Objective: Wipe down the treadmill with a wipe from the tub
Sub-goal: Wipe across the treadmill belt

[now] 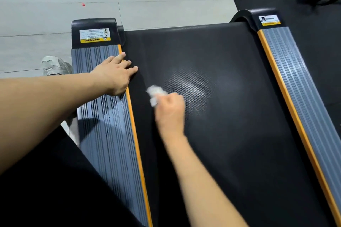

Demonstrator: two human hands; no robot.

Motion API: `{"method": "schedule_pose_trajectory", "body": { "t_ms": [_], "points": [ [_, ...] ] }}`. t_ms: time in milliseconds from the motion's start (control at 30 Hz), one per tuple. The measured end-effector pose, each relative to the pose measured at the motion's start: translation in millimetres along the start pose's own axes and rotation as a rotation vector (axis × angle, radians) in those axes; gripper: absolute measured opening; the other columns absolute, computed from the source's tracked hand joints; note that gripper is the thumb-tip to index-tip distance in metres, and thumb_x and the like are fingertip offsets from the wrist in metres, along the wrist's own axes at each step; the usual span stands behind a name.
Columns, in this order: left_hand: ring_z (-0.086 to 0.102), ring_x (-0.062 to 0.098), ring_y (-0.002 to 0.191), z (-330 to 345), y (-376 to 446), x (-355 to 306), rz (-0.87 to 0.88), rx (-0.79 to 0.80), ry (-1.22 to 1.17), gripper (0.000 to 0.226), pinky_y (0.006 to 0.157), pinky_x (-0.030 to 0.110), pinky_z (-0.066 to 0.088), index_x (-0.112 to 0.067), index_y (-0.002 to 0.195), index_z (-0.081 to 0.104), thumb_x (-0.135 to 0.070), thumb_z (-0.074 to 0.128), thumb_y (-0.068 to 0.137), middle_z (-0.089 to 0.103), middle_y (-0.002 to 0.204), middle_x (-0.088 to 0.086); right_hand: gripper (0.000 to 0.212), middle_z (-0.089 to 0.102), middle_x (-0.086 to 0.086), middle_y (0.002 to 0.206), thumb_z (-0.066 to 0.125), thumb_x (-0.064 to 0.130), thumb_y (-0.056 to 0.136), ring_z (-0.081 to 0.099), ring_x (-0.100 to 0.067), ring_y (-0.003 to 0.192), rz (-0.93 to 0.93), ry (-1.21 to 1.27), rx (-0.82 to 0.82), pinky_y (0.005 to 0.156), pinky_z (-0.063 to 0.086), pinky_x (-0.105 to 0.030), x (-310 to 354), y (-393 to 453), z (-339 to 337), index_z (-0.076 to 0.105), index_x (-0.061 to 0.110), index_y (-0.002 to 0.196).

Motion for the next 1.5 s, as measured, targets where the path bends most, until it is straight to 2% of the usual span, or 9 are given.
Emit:
{"method": "schedule_pose_trajectory", "body": {
  "t_ms": [167, 400, 633, 867, 1100, 1167, 1233, 1300, 1500],
  "points": [
    [-0.003, 0.033, 0.157, -7.2, -2.8, -5.8, -0.019, -0.030, 0.030, 0.059, 0.126, 0.046, 0.010, -0.020, 0.163, 0.009, -0.038, 0.022, 0.108, 0.018, 0.168, 0.008, 0.018, 0.055, -0.005, 0.086, 0.067, 0.014, 0.090, 0.047, -0.026, 0.077, -0.323, 0.070, 0.046, 0.069, 0.035, -0.039, 45.0, -8.1, 3.5, 0.072, 0.019, 0.107],
    [0.049, 0.041, 0.127, -32.1, 22.4, -10.4, 0.050, -0.409, -0.064, 0.062, 0.112, 0.054, 0.033, -0.009, 0.124, 0.060, -0.043, 0.020, 0.091, 0.057, 0.131, 0.019, 0.008, 0.057, -0.010, 0.082, 0.077, 0.017, 0.082, 0.053, -0.031, 0.069, -0.009, -0.195, -0.200, 0.062, 0.035, -0.036, -104.0, 132.2, -13.3, 0.069, 0.016, 0.085],
    [0.047, 0.044, 0.135, -82.0, 122.7, -34.6, 0.231, -0.556, -0.143, 0.062, 0.113, 0.054, 0.036, -0.012, 0.142, 0.051, -0.040, 0.026, 0.094, 0.047, 0.149, 0.023, 0.025, 0.058, -0.011, 0.099, 0.054, 0.011, 0.091, 0.054, -0.031, 0.088, 0.342, -0.117, -0.293, 0.080, 0.045, -0.043, -203.4, 233.9, -13.5, 0.073, 0.016, 0.106],
    [0.017, 0.037, 0.155, -75.2, 160.1, -59.0, 0.240, -0.580, -0.249, 0.064, 0.125, 0.052, 0.015, -0.015, 0.162, 0.021, -0.045, 0.025, 0.105, 0.016, 0.168, 0.016, 0.032, 0.058, -0.006, 0.096, 0.057, 0.005, 0.089, 0.053, -0.025, 0.083, 0.289, -0.061, -0.373, 0.082, 0.045, -0.037, -206.0, 236.3, -12.0, 0.074, 0.018, 0.113],
    [0.008, 0.033, 0.157, -74.6, 159.7, -59.1, 0.251, -0.567, -0.323, 0.065, 0.125, 0.052, 0.016, -0.018, 0.163, 0.015, -0.043, 0.029, 0.105, 0.008, 0.170, 0.012, 0.027, 0.065, -0.011, 0.098, 0.053, 0.009, 0.086, 0.056, -0.036, 0.083, 0.058, -0.359, -0.173, 0.072, 0.039, -0.042, -231.4, 296.3, -41.9, 0.073, 0.014, 0.104],
    [0.008, 0.032, 0.157, -73.6, 160.5, -59.7, 0.243, -0.576, -0.326, 0.064, 0.125, 0.052, 0.016, -0.019, 0.163, 0.015, -0.043, 0.029, 0.105, 0.007, 0.170, 0.011, 0.031, 0.065, -0.015, 0.102, 0.049, 0.010, 0.089, 0.055, -0.039, 0.090, 0.129, -0.406, -0.136, 0.079, 0.041, -0.045, -267.8, 334.5, -57.6, 0.073, 0.012, 0.108],
    [0.007, 0.032, 0.157, -71.4, 160.9, -60.0, 0.241, -0.567, -0.320, 0.065, 0.125, 0.052, 0.016, -0.019, 0.163, 0.014, -0.043, 0.029, 0.105, 0.007, 0.170, 0.011, 0.032, 0.064, -0.017, 0.108, 0.047, 0.017, 0.096, 0.052, -0.040, 0.099, 0.205, -0.426, 0.086, 0.087, 0.042, -0.047, -288.4, 356.6, -39.1, 0.074, 0.011, 0.112],
    [0.008, 0.032, 0.157, -70.8, 160.5, -59.9, 0.241, -0.571, -0.324, 0.065, 0.125, 0.052, 0.017, -0.019, 0.163, 0.014, -0.043, 0.030, 0.105, 0.008, 0.170, 0.011, 0.028, 0.063, -0.019, 0.107, 0.052, 0.018, 0.099, 0.051, -0.040, 0.101, 0.209, -0.451, 0.233, 0.088, 0.043, -0.048, -284.3, 357.9, -12.0, 0.076, 0.011, 0.112],
    [0.010, 0.031, 0.157, -70.1, 161.6, -58.6, 0.231, -0.591, -0.310, 0.066, 0.125, 0.053, 0.019, -0.019, 0.163, 0.017, -0.044, 0.032, 0.103, 0.010, 0.170, 0.011, 0.031, 0.068, -0.013, 0.110, 0.054, 0.005, 0.093, 0.057, -0.034, 0.106, 0.172, -0.242, 0.292, 0.089, 0.047, -0.039, -210.2, 344.9, 15.7, 0.077, 0.017, 0.111]
  ]
}}
Point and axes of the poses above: each hand's wrist, its own y-axis towards the middle knuckle, its own z-axis out of the palm, x = y × z, the point moved 8 cm from there along y, towards the middle knuckle
